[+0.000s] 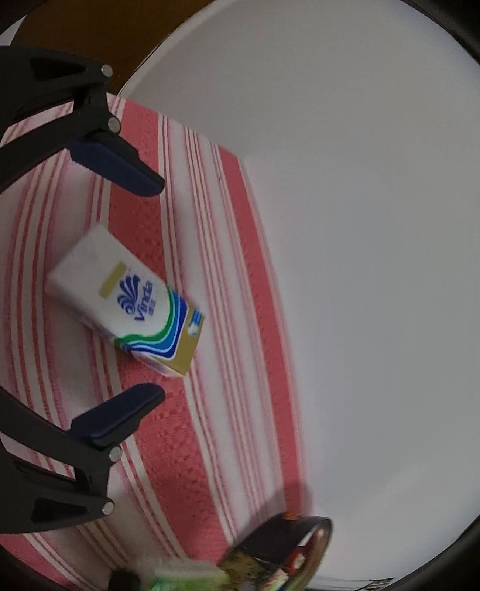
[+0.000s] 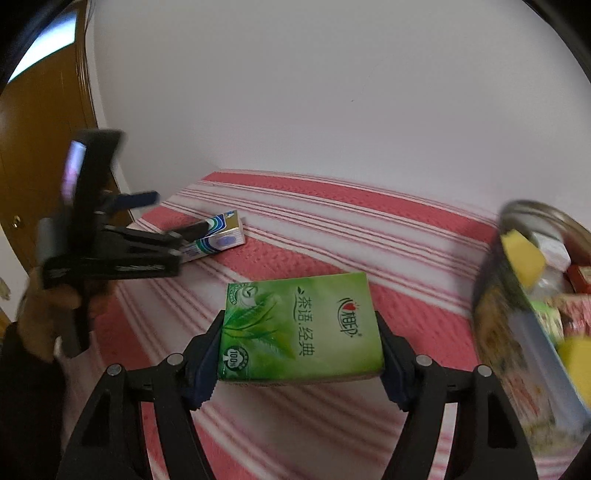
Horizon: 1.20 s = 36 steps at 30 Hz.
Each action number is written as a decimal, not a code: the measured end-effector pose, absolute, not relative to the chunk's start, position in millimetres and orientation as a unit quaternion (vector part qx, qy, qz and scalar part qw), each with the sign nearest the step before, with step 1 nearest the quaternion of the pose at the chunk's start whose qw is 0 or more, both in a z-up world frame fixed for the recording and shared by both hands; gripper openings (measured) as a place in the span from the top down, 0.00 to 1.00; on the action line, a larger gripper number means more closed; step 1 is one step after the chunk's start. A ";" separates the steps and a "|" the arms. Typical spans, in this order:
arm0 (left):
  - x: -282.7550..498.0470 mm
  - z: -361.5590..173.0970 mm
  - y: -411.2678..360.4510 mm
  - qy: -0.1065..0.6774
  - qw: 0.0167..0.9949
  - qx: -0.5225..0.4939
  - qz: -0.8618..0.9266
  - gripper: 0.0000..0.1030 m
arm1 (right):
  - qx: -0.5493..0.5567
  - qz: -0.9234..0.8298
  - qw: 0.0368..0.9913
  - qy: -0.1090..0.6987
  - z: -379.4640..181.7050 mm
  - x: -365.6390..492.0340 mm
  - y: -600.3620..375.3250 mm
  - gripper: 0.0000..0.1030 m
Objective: Organize objects
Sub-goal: 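Grasp the green tissue pack with right gripper while left gripper grasps white Vinda pack, then lift both tissue packs and carry them over the tin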
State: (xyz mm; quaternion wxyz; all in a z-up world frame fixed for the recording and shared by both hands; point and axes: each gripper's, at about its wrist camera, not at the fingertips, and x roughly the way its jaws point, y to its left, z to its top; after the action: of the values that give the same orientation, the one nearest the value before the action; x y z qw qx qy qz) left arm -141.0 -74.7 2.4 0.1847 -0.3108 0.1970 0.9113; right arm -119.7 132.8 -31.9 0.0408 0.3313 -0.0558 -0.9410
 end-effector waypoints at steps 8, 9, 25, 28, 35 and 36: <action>-180.7 -16.8 -80.8 0.162 0.173 -0.399 0.886 0.13 | 0.335 -0.938 0.047 -0.070 -31.2 -117.1 134.4 0.28; -184.7 -16.2 -82.8 0.152 0.174 -0.402 0.886 0.16 | 0.335 -0.938 0.049 -0.070 -31.3 -119.3 132.4 0.28; -169.0 -0.4 -105.3 0.005 0.173 -0.376 0.910 0.51 | 0.292 -0.953 0.047 -0.065 -17.2 -95.9 139.7 0.28; -150.4 17.1 -108.7 -0.025 0.180 -0.313 0.932 0.51 | 0.251 -0.967 0.030 -0.041 -9.0 -84.8 140.1 0.28; -128.4 32.8 -95.1 -0.031 0.180 -0.240 0.953 0.51 | 0.144 -0.987 -0.067 0.036 9.3 -62.5 128.0 0.28; -124.0 33.2 -89.7 -0.026 0.180 -0.237 0.954 0.51 | 0.137 -0.987 -0.070 0.036 11.2 -60.8 128.6 0.28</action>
State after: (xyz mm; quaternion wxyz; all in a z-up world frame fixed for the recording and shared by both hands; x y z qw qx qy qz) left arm -124.0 -89.7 33.2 0.1800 -0.2368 -0.0262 0.9544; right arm -60.8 128.6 11.2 -0.0703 0.1368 0.0362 -0.9874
